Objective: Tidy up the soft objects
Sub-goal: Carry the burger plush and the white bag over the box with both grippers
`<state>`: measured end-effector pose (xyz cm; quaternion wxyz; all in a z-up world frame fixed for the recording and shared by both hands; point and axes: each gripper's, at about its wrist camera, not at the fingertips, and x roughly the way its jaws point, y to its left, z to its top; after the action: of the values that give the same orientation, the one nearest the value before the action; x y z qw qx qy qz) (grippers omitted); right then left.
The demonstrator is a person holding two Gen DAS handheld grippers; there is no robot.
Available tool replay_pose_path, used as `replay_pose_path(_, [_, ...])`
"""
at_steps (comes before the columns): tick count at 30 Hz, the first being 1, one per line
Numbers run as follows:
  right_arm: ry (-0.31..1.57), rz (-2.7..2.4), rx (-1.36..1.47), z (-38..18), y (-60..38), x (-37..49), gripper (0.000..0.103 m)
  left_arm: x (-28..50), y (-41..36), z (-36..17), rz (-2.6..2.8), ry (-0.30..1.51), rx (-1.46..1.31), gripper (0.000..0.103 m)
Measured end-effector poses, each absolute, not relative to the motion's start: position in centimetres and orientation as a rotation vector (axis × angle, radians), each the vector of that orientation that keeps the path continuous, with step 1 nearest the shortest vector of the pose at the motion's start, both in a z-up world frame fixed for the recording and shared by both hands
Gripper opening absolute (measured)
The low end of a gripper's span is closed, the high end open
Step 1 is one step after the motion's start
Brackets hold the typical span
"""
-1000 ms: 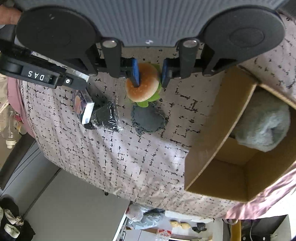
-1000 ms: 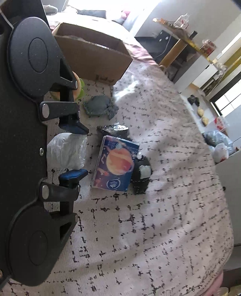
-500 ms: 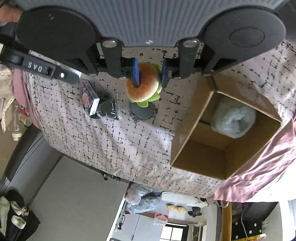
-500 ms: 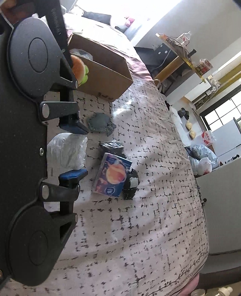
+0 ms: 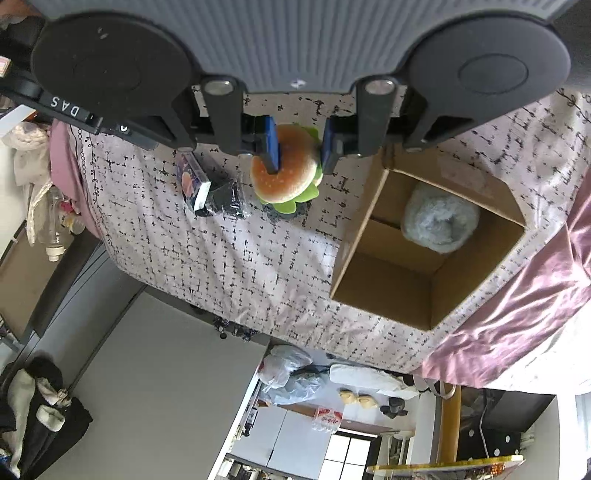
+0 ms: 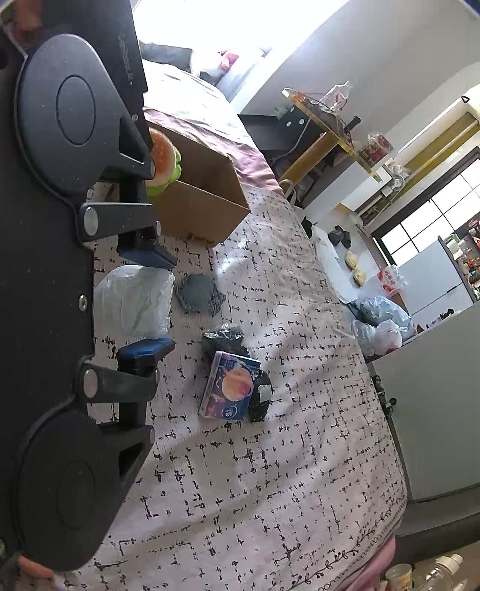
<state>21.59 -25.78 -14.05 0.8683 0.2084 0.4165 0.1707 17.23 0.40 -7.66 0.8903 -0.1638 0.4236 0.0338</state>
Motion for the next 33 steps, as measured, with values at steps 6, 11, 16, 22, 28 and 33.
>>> replay_pose_path(6, [0.855, 0.386, 0.447, -13.5, -24.1, 20.8, 0.041, 16.3, 2.4, -6.6, 0.073, 0.852, -0.349, 0.023])
replay_pose_path(11, [0.848, 0.406, 0.421, -12.9, -22.0, 20.5, 0.041, 15.6, 4.3, -6.4, 0.088, 0.837, -0.364, 0.023])
replay_pose_path(16, [0.846, 0.422, 0.402, -12.4, -20.1, 20.2, 0.041, 15.0, 6.1, -6.2, 0.095, 0.821, -0.374, 0.023])
replay_pose_path(22, [0.849, 0.431, 0.384, -11.9, -18.0, 20.0, 0.041, 14.9, 8.5, -6.0, 0.114, 0.804, -0.397, 0.023])
replay_pose_path(28, [0.857, 0.439, 0.367, -11.8, -15.9, 20.2, 0.041, 15.1, 10.6, -6.1, 0.129, 0.79, -0.417, 0.023])
replay_pose_path(33, [0.854, 0.452, 0.37, -11.5, -14.4, 20.5, 0.041, 15.5, 12.1, -6.2, 0.143, 0.784, -0.431, 0.023])
